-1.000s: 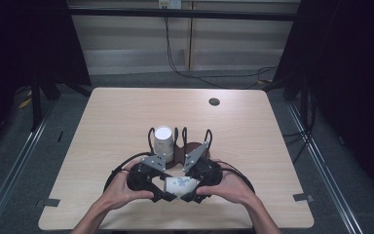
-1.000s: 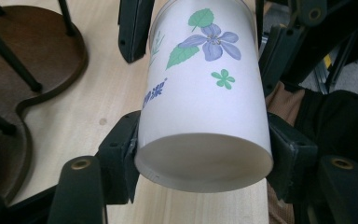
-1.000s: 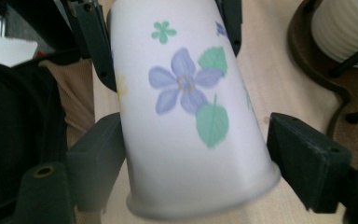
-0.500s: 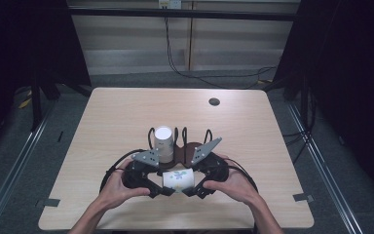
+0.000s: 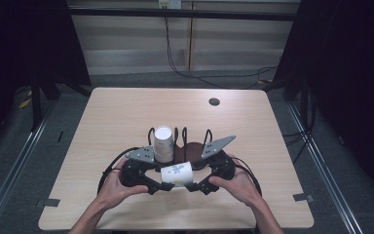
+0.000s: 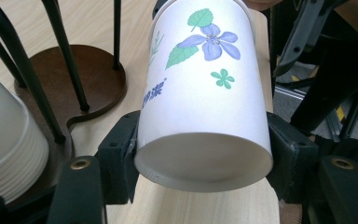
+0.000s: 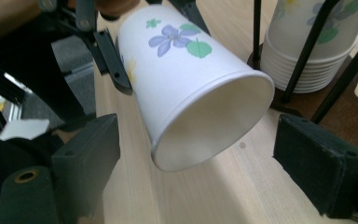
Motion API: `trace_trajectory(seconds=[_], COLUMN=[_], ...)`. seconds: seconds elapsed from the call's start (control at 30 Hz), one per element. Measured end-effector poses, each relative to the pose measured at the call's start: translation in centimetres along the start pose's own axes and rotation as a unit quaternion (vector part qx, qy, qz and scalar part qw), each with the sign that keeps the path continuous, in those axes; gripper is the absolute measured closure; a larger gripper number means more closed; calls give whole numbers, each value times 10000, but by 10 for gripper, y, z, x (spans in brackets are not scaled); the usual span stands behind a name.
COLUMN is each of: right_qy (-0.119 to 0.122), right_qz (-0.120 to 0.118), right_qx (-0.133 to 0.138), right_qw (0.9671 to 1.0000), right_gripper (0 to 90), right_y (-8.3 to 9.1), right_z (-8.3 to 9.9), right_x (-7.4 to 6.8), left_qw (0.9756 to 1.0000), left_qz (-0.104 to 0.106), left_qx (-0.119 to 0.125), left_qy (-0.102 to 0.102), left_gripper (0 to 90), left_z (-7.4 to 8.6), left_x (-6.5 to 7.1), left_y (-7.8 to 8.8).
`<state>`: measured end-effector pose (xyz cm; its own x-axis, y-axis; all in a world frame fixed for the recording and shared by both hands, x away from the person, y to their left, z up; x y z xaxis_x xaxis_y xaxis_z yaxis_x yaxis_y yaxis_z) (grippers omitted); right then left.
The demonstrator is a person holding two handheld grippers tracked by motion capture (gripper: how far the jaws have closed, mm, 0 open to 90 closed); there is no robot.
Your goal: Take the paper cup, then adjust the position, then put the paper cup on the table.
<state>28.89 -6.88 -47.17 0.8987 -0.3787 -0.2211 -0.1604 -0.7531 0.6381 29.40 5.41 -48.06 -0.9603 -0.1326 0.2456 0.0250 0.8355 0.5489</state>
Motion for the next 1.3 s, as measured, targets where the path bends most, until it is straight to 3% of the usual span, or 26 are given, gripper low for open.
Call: trace_trajectory(seconds=[0.23,0.43,0.67,0.9,1.3], right_qy=[-211,-324,-407,-456,-473], right_qz=[-9,-32,-119,-250,-471], right_qx=[476,936,1373,1603,1750], right_qw=[9986,9951,9896,9857,9823], right_gripper=[139,141,141,140,144], right_y=[10,18,26,29,23], right_z=[-4,-11,-17,-19,-22], right_x=[3,4,4,3,-2], left_qw=[9999,9992,9986,9979,9961], left_qz=[-37,-32,-86,-52,99], left_qx=[147,375,530,636,860], left_qy=[47,106,22,-75,-170], left_gripper=[370,370,370,370,369], left_z=[-3,-8,-12,-17,-23], left_x=[1,0,3,9,16], left_y=[2,6,8,8,11])
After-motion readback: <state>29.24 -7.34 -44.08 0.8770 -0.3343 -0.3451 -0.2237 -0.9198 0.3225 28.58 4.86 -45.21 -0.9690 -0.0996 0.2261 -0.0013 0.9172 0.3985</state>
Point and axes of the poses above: each handheld gripper's, and its own axes: y roughly backward along the jaws, z roughly out of its underside, x roughly to its right, the point moved 9 cm from there along -y, roughly forward along the jaws, and after that the axes turned 1 degree about z, right-handed, at the moved point
